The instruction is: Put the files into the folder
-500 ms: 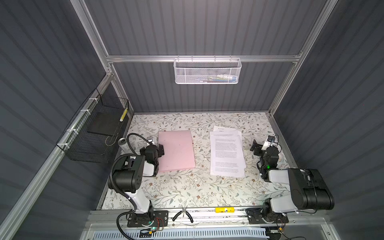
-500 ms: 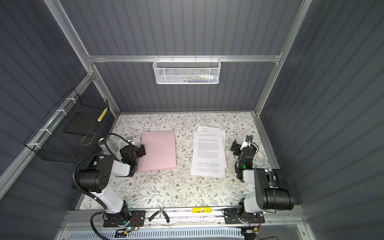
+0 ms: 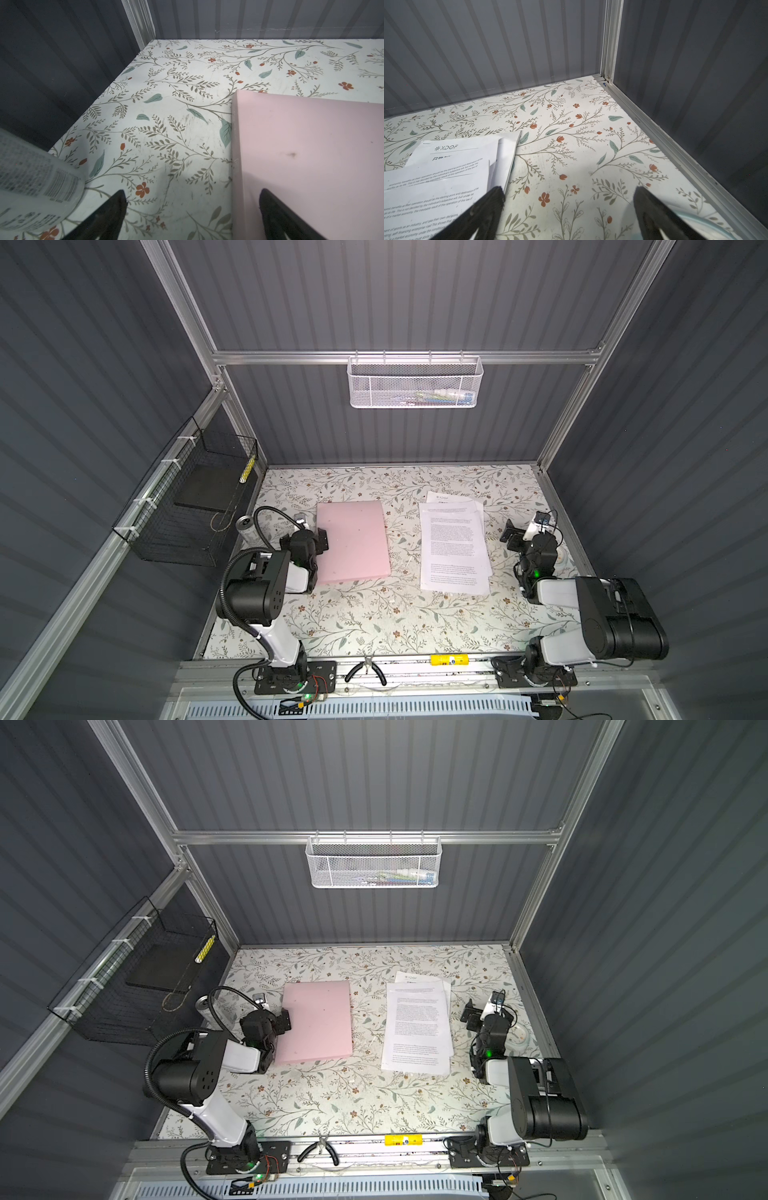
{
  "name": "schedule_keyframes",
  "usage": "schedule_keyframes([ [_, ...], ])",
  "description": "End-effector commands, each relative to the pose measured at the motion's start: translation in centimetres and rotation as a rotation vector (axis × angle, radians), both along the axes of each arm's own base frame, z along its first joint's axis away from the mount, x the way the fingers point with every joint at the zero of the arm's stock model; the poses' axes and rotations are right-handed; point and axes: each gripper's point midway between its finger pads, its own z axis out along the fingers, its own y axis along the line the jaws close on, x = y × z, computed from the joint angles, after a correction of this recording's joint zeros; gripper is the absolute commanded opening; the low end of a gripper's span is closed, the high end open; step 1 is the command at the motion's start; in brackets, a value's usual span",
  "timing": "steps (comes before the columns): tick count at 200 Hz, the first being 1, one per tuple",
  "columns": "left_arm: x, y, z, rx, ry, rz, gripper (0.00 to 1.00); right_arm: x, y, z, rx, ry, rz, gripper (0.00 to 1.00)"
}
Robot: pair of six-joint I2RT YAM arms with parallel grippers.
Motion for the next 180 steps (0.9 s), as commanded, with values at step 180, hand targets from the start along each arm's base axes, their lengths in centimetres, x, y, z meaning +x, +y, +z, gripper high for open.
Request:
schedule_keyframes([
  [180,0.2,-2.0,5.4,-0.088,0.108,0.035,1.0,2.1,4.8,6.2,-0.145,0.13,0.056,0.99],
])
